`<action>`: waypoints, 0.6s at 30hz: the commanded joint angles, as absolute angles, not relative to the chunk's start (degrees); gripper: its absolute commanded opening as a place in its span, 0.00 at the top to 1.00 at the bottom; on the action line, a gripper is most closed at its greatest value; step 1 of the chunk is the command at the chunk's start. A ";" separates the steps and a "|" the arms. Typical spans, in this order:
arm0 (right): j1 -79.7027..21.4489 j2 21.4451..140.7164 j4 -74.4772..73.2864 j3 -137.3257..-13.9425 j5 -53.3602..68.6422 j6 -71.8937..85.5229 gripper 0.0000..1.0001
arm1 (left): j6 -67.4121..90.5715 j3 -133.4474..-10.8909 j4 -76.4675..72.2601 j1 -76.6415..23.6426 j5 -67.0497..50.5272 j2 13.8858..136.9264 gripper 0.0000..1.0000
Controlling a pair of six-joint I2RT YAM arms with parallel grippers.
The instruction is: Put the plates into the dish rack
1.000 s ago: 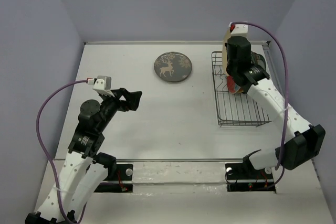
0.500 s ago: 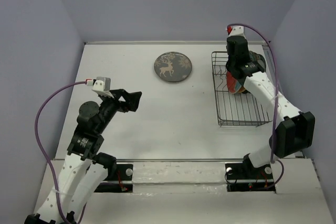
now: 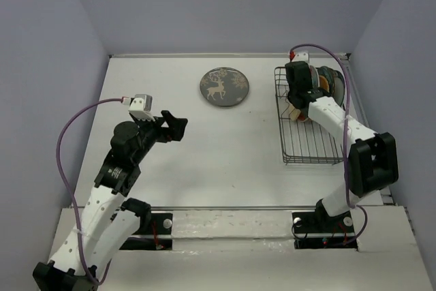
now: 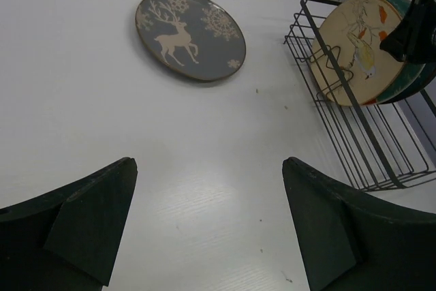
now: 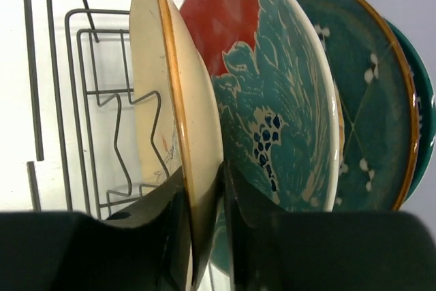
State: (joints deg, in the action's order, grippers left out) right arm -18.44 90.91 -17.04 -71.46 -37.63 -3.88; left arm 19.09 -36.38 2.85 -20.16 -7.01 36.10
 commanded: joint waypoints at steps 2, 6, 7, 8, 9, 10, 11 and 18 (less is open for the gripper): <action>-17.67 87.80 -11.86 -71.45 -39.29 3.86 0.48 | 24.95 -37.53 -1.58 -20.30 -10.90 41.65 0.01; -17.67 86.31 -14.67 -73.56 -39.29 5.97 0.20 | 31.01 -36.66 -7.88 -20.39 -11.34 46.48 0.01; -17.67 84.74 -15.63 -73.83 -38.68 6.67 0.19 | 33.64 -36.22 -9.48 -20.48 -11.08 48.76 0.01; -17.67 82.81 -16.08 -74.18 -37.80 6.94 0.18 | 35.92 -35.25 -12.45 -20.91 -10.03 51.13 0.01; -17.67 81.66 -16.34 -74.27 -37.18 7.20 0.18 | 36.73 -34.81 -13.70 -21.35 -9.24 52.28 0.01; -17.67 80.52 -16.35 -74.27 -36.66 7.29 0.18 | 37.43 -34.54 -15.02 -21.97 -8.10 53.51 0.01; -17.67 79.38 -16.78 -74.01 -35.43 7.64 0.17 | 37.96 -34.28 -17.03 -22.67 -6.78 54.66 0.02; -18.81 67.42 -15.56 -67.87 -18.30 14.40 0.17 | 38.58 -39.28 -22.41 -25.75 3.16 71.85 0.02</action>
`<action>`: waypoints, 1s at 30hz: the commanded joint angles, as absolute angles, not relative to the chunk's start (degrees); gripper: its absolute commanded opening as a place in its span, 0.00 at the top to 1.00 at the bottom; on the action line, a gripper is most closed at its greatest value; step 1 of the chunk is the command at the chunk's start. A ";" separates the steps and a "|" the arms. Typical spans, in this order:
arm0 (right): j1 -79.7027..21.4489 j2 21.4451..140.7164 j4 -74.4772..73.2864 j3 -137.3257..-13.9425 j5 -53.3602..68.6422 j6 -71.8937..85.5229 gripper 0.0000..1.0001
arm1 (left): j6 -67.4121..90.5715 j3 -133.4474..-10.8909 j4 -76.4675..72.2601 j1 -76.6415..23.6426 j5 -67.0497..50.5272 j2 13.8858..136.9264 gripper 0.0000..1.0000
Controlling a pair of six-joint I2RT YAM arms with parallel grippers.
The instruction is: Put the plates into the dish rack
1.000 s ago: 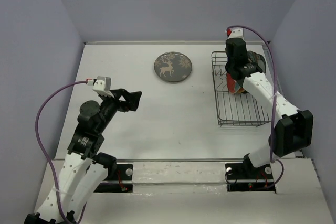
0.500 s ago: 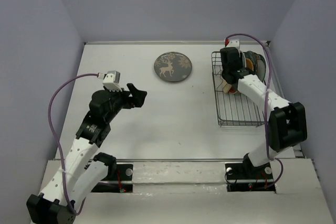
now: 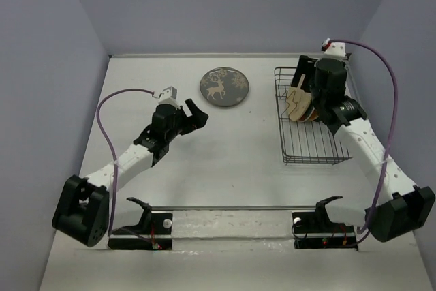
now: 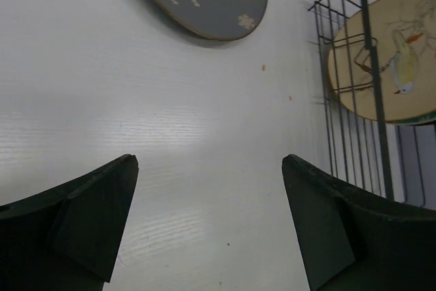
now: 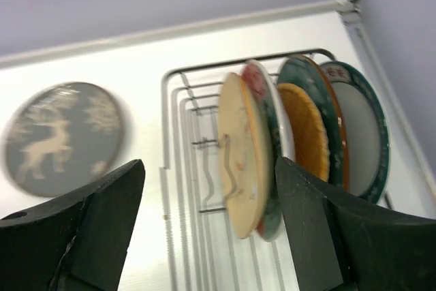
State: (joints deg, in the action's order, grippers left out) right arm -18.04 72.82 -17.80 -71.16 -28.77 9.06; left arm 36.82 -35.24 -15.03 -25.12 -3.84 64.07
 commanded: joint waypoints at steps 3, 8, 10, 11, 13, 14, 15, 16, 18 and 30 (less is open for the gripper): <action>-20.21 62.85 -13.98 -64.61 -12.49 16.42 0.17 | 37.45 -44.27 -22.68 -25.40 7.55 79.59 0.04; -21.45 54.95 -8.90 -55.23 -5.12 20.47 0.21 | 38.58 -52.80 -24.95 -22.60 7.40 91.47 0.06; -21.45 50.55 -6.69 -52.05 -1.60 23.19 0.22 | 39.29 -55.53 -25.57 -20.75 4.85 97.36 0.07; -21.45 49.67 -5.98 -49.94 1.99 23.90 0.22 | 39.29 -57.20 -25.84 -20.31 4.14 99.21 0.09; -21.45 48.00 -5.45 -48.61 4.03 25.22 0.23 | 39.11 -61.95 -25.75 -19.34 1.86 105.08 0.10; -21.45 47.64 -5.62 -48.08 4.56 25.49 0.23 | 39.29 -63.53 -25.75 -18.90 0.63 106.86 0.11; -21.45 47.38 -5.62 -47.47 5.27 25.58 0.23 | 39.64 -66.33 -25.49 -18.72 0.27 108.79 0.13; -21.45 47.11 -5.63 -46.50 5.53 25.75 0.23 | 39.99 -67.66 -25.23 -18.46 -1.48 111.77 0.13; -21.45 46.58 -5.54 -45.71 6.06 25.84 0.23 | 40.87 -70.99 -24.88 -18.19 -1.85 114.25 0.17; -21.45 50.27 -2.03 -44.30 9.23 27.33 0.25 | 47.89 -81.91 -26.36 -18.02 -9.84 128.49 0.62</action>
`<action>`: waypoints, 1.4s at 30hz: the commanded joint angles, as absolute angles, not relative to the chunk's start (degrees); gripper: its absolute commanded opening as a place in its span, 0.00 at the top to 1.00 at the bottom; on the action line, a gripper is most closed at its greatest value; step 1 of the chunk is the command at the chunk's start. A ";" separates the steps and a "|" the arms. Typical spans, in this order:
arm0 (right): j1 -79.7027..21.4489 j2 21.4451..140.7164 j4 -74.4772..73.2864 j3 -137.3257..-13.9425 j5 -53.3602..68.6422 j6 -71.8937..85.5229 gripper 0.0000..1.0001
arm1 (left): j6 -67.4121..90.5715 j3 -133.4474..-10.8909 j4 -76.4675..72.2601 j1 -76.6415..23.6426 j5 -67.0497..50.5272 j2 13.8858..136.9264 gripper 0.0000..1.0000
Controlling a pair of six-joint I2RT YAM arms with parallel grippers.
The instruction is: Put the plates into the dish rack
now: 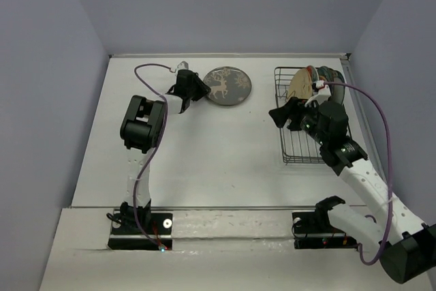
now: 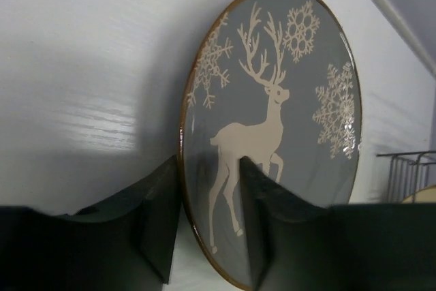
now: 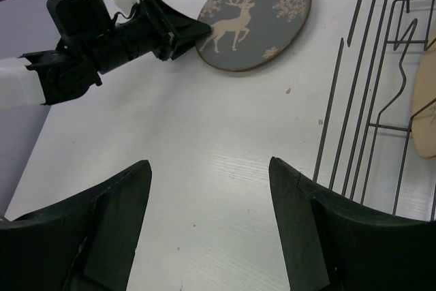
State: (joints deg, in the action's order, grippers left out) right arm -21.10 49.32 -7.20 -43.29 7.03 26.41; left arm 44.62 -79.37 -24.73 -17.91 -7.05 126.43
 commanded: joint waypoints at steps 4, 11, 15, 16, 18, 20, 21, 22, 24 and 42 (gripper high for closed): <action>-21.45 51.94 -1.93 -45.35 9.84 27.25 0.25 | 48.69 -79.11 -29.79 -17.76 -9.49 126.84 0.94; -21.45 60.35 -1.76 -50.18 17.39 25.66 0.22 | 51.76 -57.34 -47.96 -17.58 -12.13 109.71 0.94; -21.97 66.33 -1.67 -52.38 18.28 26.28 0.18 | 57.02 -40.83 -60.26 -17.58 -12.83 98.91 0.94; -22.76 67.31 -1.58 -52.82 18.63 26.28 0.17 | 57.82 -38.61 -62.12 -17.58 -13.88 97.49 0.94; -24.07 70.90 -0.88 -53.87 18.98 25.93 0.17 | 59.58 -32.56 -66.33 -17.58 -14.23 93.37 0.94; -24.95 73.38 -0.62 -54.75 18.55 25.40 0.17 | 60.12 -29.55 -67.50 -17.58 -14.68 90.02 0.94; -24.96 74.52 -0.62 -55.19 18.28 25.14 0.16 | 60.12 -28.40 -67.59 -17.58 -14.94 88.17 0.94; -25.57 76.45 -0.62 -55.98 18.11 24.88 0.16 | 60.03 -26.47 -67.24 -17.40 -15.64 84.33 0.94; -25.58 77.95 -0.70 -56.86 17.93 24.79 0.15 | 59.59 -24.36 -64.53 -17.05 -16.00 80.00 0.94; -25.58 81.92 12.54 -53.88 37.93 30.05 0.35 | 61.08 -19.25 -61.96 -16.79 -25.49 60.84 0.94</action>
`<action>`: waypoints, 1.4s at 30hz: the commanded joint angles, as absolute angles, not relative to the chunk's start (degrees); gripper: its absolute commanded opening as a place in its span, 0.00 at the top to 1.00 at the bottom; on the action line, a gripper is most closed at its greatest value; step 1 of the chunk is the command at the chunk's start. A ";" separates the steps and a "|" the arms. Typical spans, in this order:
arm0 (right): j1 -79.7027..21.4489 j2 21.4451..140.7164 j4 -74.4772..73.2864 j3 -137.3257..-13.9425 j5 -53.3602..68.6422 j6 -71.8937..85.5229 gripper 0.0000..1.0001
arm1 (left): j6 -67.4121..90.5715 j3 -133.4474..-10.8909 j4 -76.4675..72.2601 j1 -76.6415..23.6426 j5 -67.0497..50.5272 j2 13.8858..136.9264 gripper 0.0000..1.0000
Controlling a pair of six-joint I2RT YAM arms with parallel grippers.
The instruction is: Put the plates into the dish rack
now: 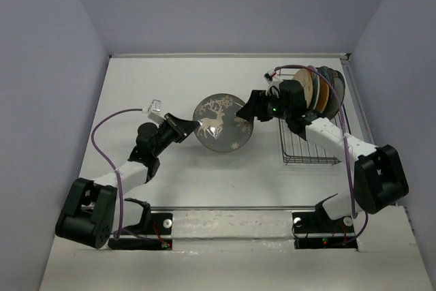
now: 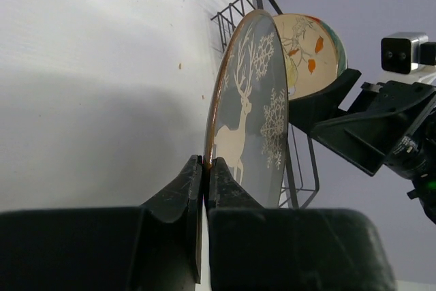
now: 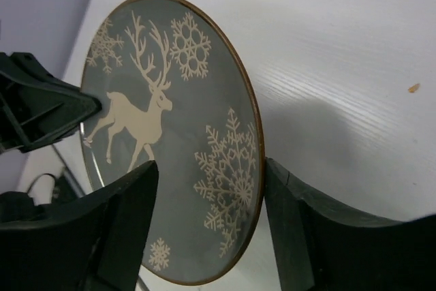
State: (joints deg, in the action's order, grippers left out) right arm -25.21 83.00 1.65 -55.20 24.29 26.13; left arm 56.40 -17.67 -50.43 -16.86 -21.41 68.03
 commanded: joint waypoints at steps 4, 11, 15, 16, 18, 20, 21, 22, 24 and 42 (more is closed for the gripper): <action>-25.58 79.72 17.75 -50.55 42.79 34.88 0.43 | 60.74 -19.25 -57.67 -16.79 -24.79 54.52 0.94; -25.58 78.75 18.71 -48.43 45.96 36.82 0.36 | 60.38 -19.69 -53.70 -16.70 -26.98 49.75 0.95; -26.10 75.60 20.21 -47.81 46.07 38.32 0.87 | 60.03 -20.21 -52.57 -16.61 -27.69 49.31 0.93; -26.10 74.54 20.04 -47.73 45.36 38.49 0.93 | 59.77 -20.39 -51.95 -16.61 -27.60 48.61 0.89; -26.10 72.43 19.17 -48.16 43.60 38.41 0.93 | 58.37 -21.35 -48.45 -16.70 -27.25 47.73 0.59; -26.10 69.79 16.11 -50.34 40.00 37.45 0.93 | 54.33 -23.90 -41.71 -16.61 -26.72 45.80 0.27; -26.10 69.18 16.08 -51.58 37.99 36.48 0.93 | 52.40 -25.04 -38.79 -16.44 -26.37 44.92 0.19; -26.10 68.56 12.26 -53.07 33.79 34.04 0.93 | 50.12 -27.66 -35.37 -16.44 -25.93 43.26 0.12; -25.32 68.12 5.67 -57.63 24.93 30.52 0.93 | 41.69 -32.57 -23.72 -16.17 -23.13 40.89 0.01; -20.13 73.64 -11.34 -78.13 -41.22 0.18 0.93 | 17.32 -35.42 -0.36 -16.96 -15.30 33.05 0.01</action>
State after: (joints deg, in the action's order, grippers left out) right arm -20.62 71.00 -17.32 -72.49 -30.20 7.60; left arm 20.40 -35.55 0.12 -16.40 -13.96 33.76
